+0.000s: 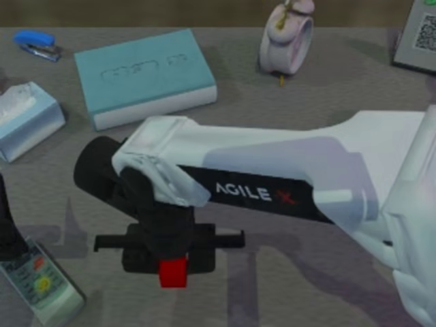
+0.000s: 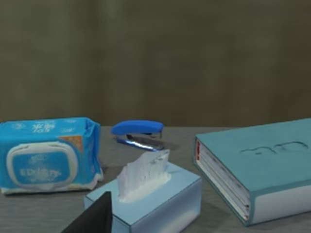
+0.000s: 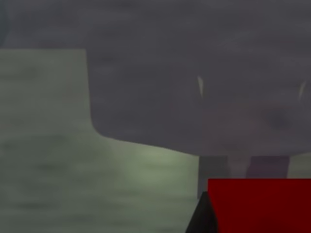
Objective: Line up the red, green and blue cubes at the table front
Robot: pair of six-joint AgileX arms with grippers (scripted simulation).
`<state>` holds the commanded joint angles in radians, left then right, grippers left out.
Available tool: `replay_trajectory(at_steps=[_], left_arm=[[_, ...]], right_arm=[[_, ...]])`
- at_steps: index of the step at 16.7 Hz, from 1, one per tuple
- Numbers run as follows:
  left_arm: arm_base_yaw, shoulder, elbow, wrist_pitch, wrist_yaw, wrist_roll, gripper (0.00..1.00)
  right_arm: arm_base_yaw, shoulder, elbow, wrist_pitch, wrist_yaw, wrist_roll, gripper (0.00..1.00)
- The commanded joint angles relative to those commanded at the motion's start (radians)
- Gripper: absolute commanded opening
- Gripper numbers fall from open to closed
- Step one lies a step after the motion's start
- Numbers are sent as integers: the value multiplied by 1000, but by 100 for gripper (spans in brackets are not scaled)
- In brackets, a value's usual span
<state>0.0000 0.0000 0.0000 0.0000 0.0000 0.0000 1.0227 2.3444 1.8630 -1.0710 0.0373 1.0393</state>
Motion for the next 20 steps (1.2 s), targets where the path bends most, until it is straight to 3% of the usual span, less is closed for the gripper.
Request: replay_trajectory(at_steps=[9, 20], left_arm=[[0, 0, 0, 0, 0, 0, 100], [0, 0, 0, 0, 0, 0, 100]], right_arm=[[0, 0, 0, 0, 0, 0, 98], [1, -3, 17, -17, 0, 0, 100]])
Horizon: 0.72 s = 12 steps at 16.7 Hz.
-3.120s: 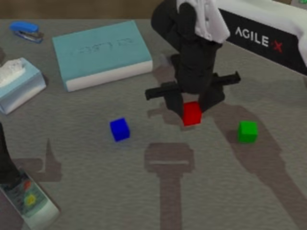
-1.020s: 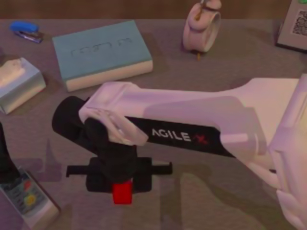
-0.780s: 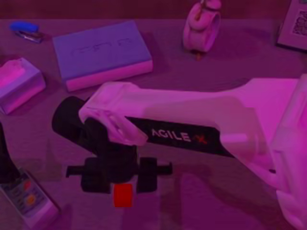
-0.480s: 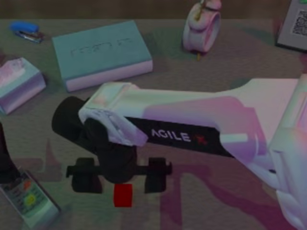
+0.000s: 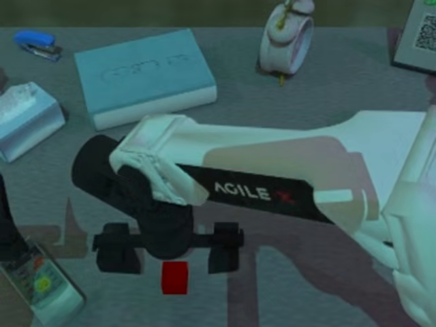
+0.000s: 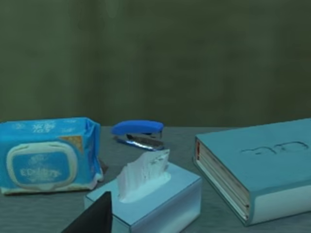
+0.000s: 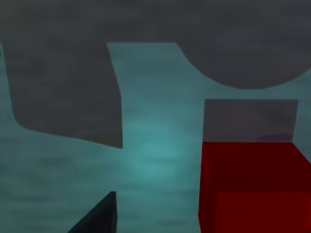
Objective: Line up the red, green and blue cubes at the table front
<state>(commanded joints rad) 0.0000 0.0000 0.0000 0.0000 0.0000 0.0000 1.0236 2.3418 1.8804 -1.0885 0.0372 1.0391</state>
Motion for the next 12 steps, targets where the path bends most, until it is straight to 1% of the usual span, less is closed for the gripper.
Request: replay_trajectory(at_steps=[6, 8, 12], left_arm=[[0, 0, 0, 0, 0, 0, 100], [0, 0, 0, 0, 0, 0, 100], [0, 0, 0, 0, 0, 0, 100]], right_arm=[[9, -35, 162, -205, -1, 5, 100], [10, -43, 185, -230, 0, 3, 100], [2, -40, 181, -226, -1, 1, 100]])
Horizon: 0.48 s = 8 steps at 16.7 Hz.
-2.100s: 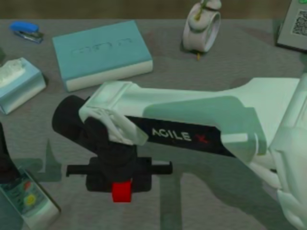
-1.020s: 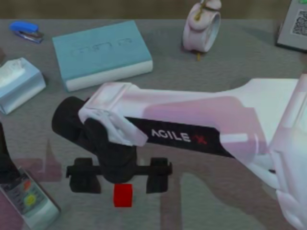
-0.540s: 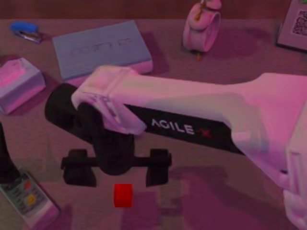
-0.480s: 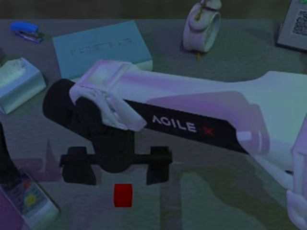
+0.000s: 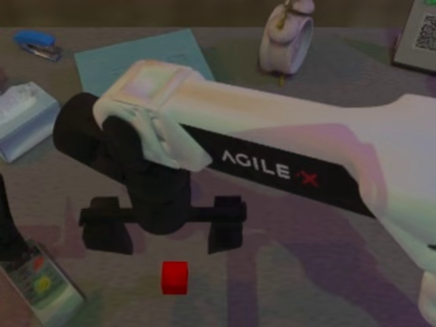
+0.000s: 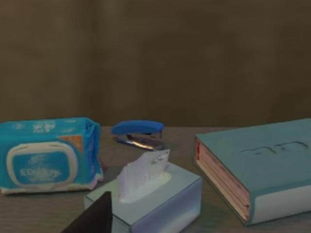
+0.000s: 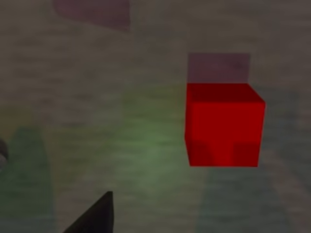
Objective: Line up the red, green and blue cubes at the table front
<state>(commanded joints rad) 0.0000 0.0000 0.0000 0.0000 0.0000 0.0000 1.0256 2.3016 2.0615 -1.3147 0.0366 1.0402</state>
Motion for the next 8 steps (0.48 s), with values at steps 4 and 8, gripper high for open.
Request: replay_trajectory(at_steps=[4, 8], left_arm=[[0, 0, 0, 0, 0, 0, 100], [0, 0, 0, 0, 0, 0, 100]], right_arm=[[-111, -42, -74, 35, -6, -105, 100], [-336, -116, -220, 97, -19, -304, 100]])
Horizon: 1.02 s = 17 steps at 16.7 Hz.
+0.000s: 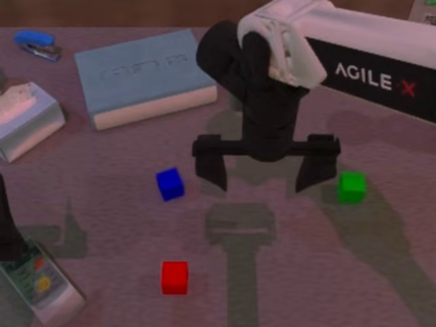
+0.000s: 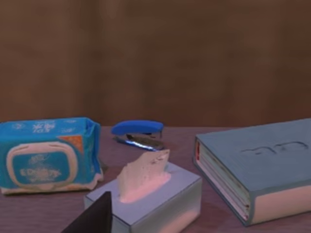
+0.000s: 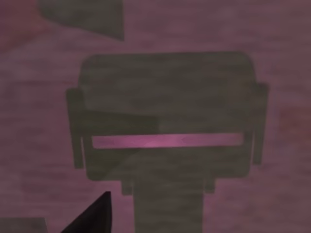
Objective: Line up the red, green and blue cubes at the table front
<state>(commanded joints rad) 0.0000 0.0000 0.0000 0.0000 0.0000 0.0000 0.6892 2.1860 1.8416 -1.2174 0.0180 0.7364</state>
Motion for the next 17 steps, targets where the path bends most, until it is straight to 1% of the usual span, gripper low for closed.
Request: replay_trajectory(at_steps=[3, 5, 6, 8, 13, 17], left_arm=[[0, 0, 0, 0, 0, 0, 100], [0, 0, 0, 0, 0, 0, 100], [0, 0, 0, 0, 0, 0, 100], [0, 0, 0, 0, 0, 0, 100], [0, 0, 0, 0, 0, 0, 100], [0, 0, 0, 0, 0, 0, 100]], right_arm=[[-189, -58, -118, 49, -9, -165, 100], [-280, -91, -180, 76, -13, -253, 100], [-310, -104, -202, 87, -15, -282, 100], [-337, -117, -224, 98, -16, -310, 100], [-334, -111, -223, 99, -14, -308, 100], [-335, -76, -281, 197, -16, -307, 100]])
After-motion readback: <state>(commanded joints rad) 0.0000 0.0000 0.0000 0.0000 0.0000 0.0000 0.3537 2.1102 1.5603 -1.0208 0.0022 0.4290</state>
